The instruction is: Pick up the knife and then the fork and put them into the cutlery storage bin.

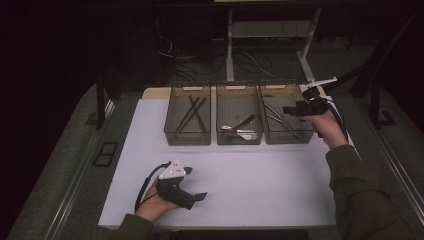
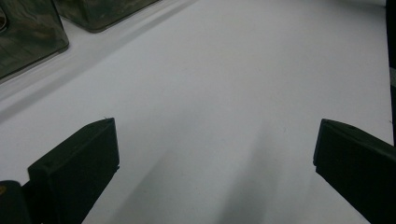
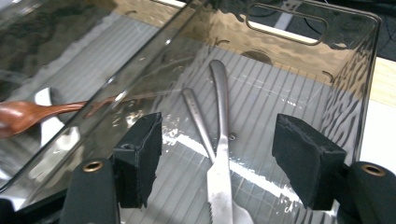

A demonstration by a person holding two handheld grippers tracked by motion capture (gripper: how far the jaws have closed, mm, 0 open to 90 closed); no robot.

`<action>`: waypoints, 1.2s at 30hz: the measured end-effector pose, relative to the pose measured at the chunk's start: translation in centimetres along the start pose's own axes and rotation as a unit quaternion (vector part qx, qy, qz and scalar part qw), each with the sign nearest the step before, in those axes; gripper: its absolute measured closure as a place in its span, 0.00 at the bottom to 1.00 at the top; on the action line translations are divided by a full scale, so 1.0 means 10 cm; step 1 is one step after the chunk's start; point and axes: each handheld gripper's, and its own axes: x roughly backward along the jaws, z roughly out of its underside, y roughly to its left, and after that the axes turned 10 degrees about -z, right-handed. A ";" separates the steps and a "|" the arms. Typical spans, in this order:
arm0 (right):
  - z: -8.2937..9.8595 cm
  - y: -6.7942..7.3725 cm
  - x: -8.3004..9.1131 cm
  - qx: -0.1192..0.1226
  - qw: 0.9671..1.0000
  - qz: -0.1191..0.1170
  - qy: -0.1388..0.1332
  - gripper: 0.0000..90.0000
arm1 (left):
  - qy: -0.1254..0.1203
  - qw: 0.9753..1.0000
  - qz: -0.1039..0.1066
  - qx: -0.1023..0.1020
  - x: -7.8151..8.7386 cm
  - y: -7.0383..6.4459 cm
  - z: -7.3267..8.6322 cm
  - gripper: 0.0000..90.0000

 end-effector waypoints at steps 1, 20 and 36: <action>0.02 0.01 0.02 0.002 1.000 -0.004 -0.004 0.35 | 0.000 1.000 -0.001 0.001 0.00 0.00 0.00 0.00; 0.52 0.40 0.40 0.029 0.997 -0.057 -0.052 0.28 | -0.003 1.000 -0.006 -0.002 0.06 0.02 0.02 0.00; 1.06 0.70 0.59 0.044 0.992 -0.076 -0.091 0.22 | -0.008 1.000 -0.003 -0.002 0.10 0.03 0.01 0.00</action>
